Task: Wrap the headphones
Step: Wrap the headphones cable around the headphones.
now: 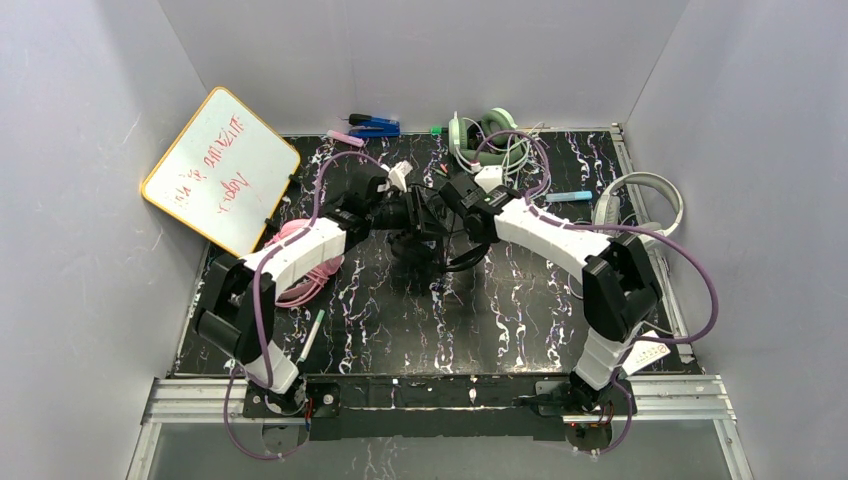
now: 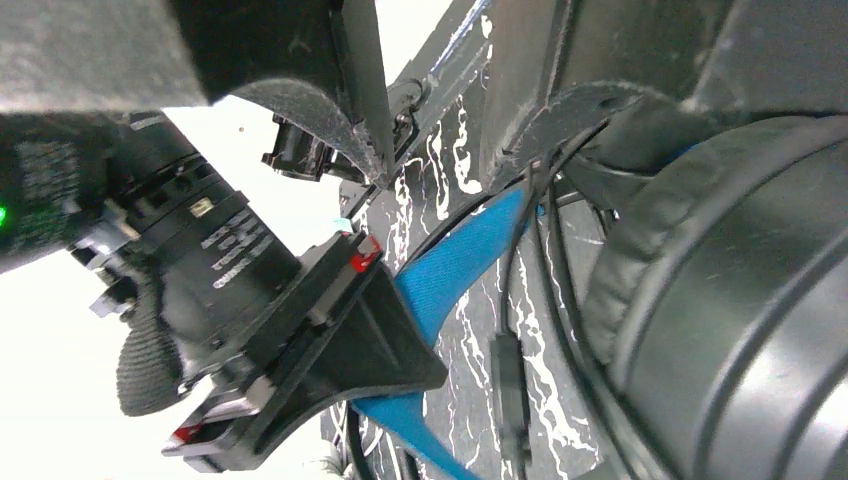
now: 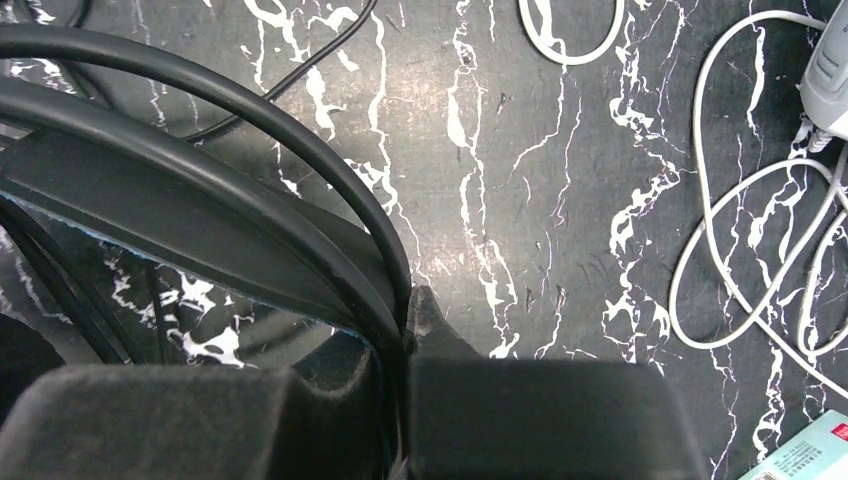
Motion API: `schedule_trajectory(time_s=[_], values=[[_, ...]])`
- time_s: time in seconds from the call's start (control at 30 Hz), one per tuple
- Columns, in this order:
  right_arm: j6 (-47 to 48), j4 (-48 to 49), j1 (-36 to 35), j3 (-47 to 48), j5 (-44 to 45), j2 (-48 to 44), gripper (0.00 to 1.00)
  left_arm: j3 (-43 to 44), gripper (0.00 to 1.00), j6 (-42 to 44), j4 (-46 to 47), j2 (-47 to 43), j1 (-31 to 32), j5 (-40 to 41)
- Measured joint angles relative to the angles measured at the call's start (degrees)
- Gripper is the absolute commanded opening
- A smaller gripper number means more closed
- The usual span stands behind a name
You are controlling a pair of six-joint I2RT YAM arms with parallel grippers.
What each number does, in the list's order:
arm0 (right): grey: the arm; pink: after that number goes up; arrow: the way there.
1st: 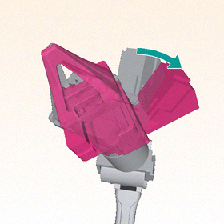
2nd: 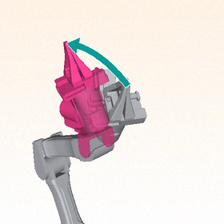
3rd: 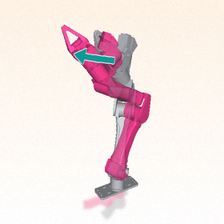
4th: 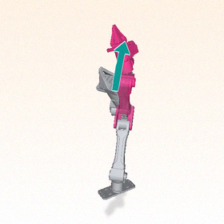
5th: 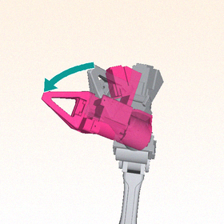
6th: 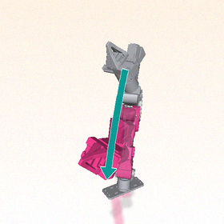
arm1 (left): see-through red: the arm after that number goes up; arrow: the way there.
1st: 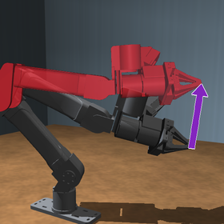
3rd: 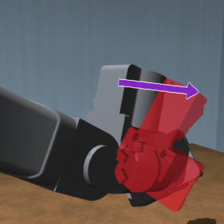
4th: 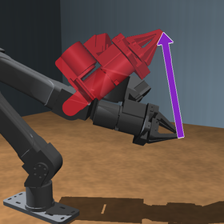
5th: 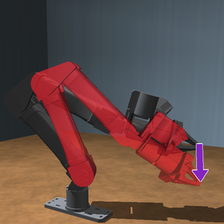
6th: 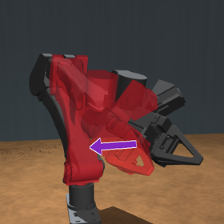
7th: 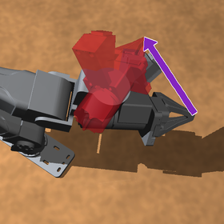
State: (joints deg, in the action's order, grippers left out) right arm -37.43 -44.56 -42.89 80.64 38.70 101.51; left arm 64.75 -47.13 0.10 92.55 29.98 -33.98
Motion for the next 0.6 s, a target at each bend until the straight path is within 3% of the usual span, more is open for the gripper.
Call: schedule_trajectory(time_s=[0.47,0.6], values=[[0.3,1.9,0.6,-0.3,-1.2,-6.3,0.01,-7.1,0.39,0.3,3.5,-11.8,1.5,1.8],[1.3,1.3,1.2,0.9,-1.3,-6.6,0.01,-7.3,0.48,3.8,0.5,-19.0,1.9,3.2]])
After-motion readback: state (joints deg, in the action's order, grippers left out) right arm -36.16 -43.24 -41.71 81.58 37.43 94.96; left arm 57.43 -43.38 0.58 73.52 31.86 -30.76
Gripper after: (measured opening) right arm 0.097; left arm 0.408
